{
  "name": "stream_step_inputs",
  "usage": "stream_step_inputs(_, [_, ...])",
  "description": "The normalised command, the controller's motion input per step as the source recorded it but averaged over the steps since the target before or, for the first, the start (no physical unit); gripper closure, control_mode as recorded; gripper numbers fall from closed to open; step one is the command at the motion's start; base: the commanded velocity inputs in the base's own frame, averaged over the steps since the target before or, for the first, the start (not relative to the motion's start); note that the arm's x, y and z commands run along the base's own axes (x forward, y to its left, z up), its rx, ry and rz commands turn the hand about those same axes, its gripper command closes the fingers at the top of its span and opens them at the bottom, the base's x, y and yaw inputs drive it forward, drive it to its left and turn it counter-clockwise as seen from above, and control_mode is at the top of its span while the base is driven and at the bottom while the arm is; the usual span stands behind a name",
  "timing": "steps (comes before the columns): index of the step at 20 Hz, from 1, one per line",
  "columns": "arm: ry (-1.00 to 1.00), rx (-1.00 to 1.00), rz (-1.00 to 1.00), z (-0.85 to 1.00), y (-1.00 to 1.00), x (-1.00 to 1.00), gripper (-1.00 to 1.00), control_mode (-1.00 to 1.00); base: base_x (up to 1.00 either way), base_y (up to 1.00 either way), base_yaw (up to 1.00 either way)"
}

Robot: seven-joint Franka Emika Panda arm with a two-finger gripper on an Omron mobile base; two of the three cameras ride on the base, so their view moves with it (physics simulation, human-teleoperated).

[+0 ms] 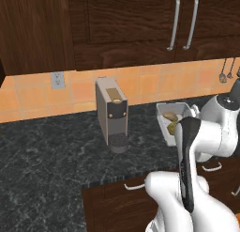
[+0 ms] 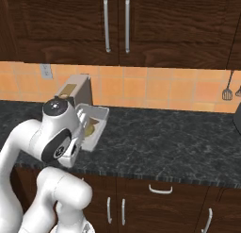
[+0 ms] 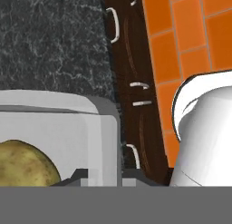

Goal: Take the meat container that has the fish and place it on the second highest rack of the freezer. Then take the vegetable container that has the potato and sweet potato and place it on the highest rack of the freezer.

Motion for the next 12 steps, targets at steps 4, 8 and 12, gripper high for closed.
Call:
stream_step_inputs(4, [-0.07,0.08,0.00,0.13,0.00,-0.49,1.00,-1.00,0.00,0.00,0.00])
stream_step_inputs(8, [-0.03,0.01,0.00,0.01,0.04,-0.30,1.00,-1.00,0.00,0.00,0.00])
stream_step_inputs(12, [0.00,0.00,0.00,0.00,0.08,-0.11,1.00,-1.00,0.00,0.00,0.00])
